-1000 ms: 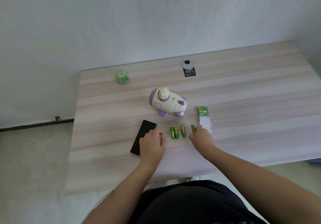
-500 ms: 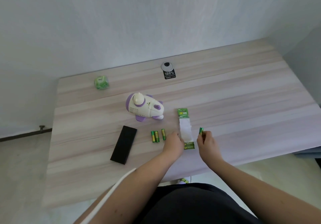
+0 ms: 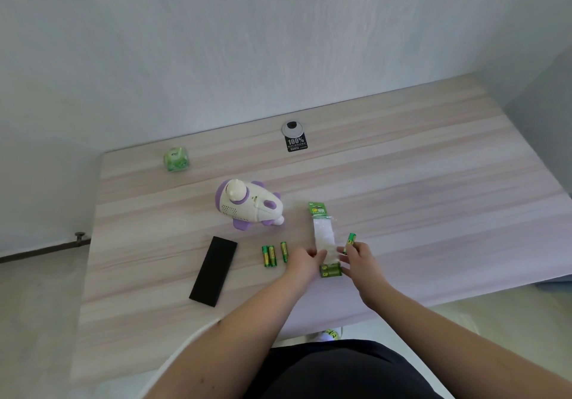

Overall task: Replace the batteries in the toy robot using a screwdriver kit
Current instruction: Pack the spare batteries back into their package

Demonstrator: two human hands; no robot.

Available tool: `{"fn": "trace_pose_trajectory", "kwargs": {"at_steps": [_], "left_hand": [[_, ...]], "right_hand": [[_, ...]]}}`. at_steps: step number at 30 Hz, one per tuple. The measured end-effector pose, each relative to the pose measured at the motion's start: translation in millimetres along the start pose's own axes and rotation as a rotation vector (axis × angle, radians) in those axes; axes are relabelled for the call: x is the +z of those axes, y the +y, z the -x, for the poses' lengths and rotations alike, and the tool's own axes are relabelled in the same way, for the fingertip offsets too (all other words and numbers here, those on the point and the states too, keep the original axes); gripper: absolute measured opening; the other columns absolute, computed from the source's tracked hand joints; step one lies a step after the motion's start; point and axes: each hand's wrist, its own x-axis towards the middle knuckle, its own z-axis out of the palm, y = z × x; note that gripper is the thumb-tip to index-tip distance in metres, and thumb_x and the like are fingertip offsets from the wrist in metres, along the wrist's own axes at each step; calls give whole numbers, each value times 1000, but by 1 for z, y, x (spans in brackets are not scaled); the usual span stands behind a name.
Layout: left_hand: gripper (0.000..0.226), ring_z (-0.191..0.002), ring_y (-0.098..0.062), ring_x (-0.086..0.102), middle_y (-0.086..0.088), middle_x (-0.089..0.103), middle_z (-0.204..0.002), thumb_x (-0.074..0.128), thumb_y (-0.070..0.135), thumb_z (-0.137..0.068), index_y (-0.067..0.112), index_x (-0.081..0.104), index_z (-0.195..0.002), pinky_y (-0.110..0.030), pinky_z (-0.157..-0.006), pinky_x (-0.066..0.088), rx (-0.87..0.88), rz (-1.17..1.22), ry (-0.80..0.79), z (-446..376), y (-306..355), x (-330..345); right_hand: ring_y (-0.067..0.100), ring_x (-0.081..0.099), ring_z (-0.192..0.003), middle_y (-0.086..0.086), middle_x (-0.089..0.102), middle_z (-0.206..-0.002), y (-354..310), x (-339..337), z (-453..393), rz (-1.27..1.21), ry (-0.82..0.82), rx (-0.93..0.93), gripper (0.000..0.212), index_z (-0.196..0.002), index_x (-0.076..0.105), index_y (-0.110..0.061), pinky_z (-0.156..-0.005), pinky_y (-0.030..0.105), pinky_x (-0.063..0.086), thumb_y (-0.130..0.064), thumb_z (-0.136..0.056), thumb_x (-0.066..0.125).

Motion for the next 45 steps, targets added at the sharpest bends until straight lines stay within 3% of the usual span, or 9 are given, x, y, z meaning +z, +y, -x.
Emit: {"fn": "trace_pose_trajectory", "kwargs": {"at_steps": [3,7,13,16,19,25,29,33,45], "left_hand": [[29,-66,-12,50,2,53,-68,51,30,-99,17,56,-74,-22,-57,36,85,85,-3,11,4,-7],[24,-93,-28,67,-9,69,-94,52,30,-99,10,64,-95,-44,-84,57,131,349,-45,24,16,-19],[29,-91,-27,69,-17,68,-106,50,29,-100,3,57,-112,-41,-67,58,247,584,-120,58,42,-40],[32,-95,-34,68,-21,69,-108,49,30,-99,3,56,-114,-43,-74,58,325,604,-122,75,55,-52],[35,-96,-32,69,-19,70,-108,48,32,-97,4,57,-117,-43,-76,58,408,614,-127,91,68,-66],[41,-96,-32,68,-18,69,-108,50,38,-92,7,61,-117,-47,-80,55,506,623,-83,108,84,-85],[40,-92,-27,67,-16,68,-109,50,40,-92,12,63,-117,-38,-71,56,548,614,-44,117,88,-94],[34,-81,-16,66,-8,69,-100,44,33,-98,14,63,-118,-29,-64,52,584,629,-37,127,87,-104],[64,-81,-15,64,-12,70,-102,44,63,-87,9,63,-116,-30,-67,50,555,633,-76,143,76,-122]], "right_hand": [[19,62,-107,4,63,-114,-19,-7,14,-132,-33,-49,20,-114,48,-12,-92,42,54,-25,-103,38],[15,64,-107,2,67,-116,-49,-17,44,-92,-96,-192,17,-109,52,-15,-93,41,53,-25,-102,40],[-12,55,-95,-30,57,-111,-81,-25,90,490,-125,-590,12,-110,46,-38,-73,10,42,-39,-99,41],[-13,39,-116,-27,45,-118,-84,-21,100,720,-86,-913,28,-117,50,-31,-95,1,27,-44,-95,37],[-20,20,-127,-24,43,-117,-91,-15,106,729,-39,-1077,33,-120,53,-22,-109,14,18,-38,-95,38],[-12,27,-128,-34,34,-130,-119,-6,133,556,-74,-964,36,-124,37,-46,-100,2,21,-53,-89,31],[-5,39,-123,-29,46,-124,-134,0,140,415,-162,-847,19,-111,45,-49,-97,19,35,-36,-98,41],[5,52,-116,-13,60,-116,-143,4,145,251,-221,-790,25,-109,54,-45,-100,36,43,-49,-90,39],[-2,41,-113,-23,56,-104,-147,24,160,420,-239,-893,15,-98,53,-46,-101,31,36,-44,-95,39]]}}
